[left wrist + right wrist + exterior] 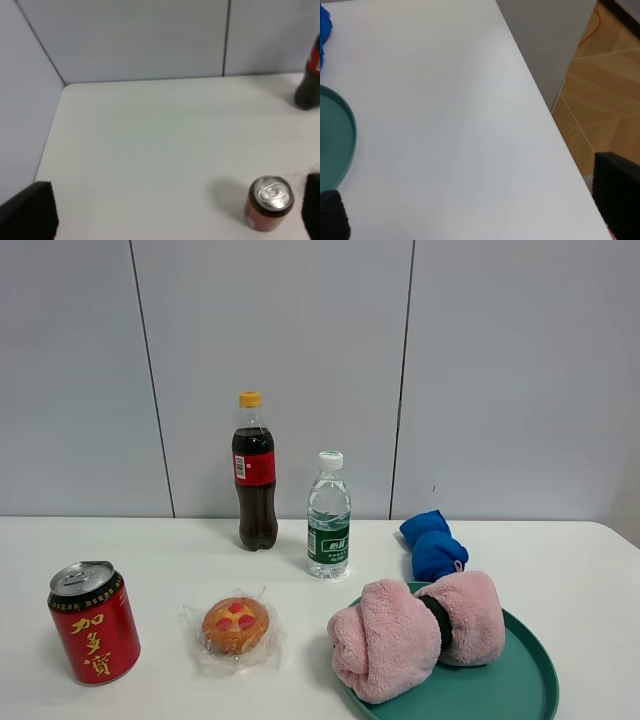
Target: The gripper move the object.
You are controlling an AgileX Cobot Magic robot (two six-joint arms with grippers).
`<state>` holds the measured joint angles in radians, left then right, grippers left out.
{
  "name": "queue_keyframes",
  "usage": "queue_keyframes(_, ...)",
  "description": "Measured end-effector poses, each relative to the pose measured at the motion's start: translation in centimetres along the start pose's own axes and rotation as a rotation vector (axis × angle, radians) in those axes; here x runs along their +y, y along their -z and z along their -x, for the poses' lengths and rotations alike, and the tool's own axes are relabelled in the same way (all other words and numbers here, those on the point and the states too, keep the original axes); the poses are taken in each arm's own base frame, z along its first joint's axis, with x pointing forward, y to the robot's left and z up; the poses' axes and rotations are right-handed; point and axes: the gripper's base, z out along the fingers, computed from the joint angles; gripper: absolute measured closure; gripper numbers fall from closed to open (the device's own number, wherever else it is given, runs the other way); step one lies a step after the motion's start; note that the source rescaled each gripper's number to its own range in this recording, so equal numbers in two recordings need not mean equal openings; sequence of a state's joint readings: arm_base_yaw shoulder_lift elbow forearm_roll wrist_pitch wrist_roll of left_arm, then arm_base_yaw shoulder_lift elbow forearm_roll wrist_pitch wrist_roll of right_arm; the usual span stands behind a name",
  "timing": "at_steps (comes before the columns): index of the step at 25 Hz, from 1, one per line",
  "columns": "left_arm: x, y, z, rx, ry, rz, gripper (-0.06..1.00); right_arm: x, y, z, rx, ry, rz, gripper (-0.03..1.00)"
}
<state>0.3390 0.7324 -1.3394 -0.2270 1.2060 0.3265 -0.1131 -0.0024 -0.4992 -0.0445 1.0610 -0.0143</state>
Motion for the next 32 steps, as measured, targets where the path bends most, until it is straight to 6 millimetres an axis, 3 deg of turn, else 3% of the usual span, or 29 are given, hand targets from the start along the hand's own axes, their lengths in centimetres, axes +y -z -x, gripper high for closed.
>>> queue_keyframes(4,-0.8,0.2,-2.3,0.020,0.003,-0.034,-0.05,0.0,0.0,0.0,0.000,0.000,0.000,-0.03)
queue_keyframes(13,-2.8,-0.5,-13.2,0.053,0.026,-0.008,-0.05,0.0,0.0,0.0,0.000,0.000,0.000,-0.03)
queue_keyframes(20,-4.5,0.0,-19.0,-0.002,0.050,-0.032,-0.05,0.0,0.0,0.0,0.000,0.000,0.000,-0.03)
queue_keyframes(27,-4.4,-0.8,-20.9,0.050,0.015,-0.035,-0.05,0.0,0.0,0.0,0.000,0.000,0.000,-0.03)
queue_keyframes(32,-3.8,-0.9,-21.1,0.066,0.065,0.024,-0.05,0.0,0.0,0.0,0.000,0.000,0.000,-0.03)
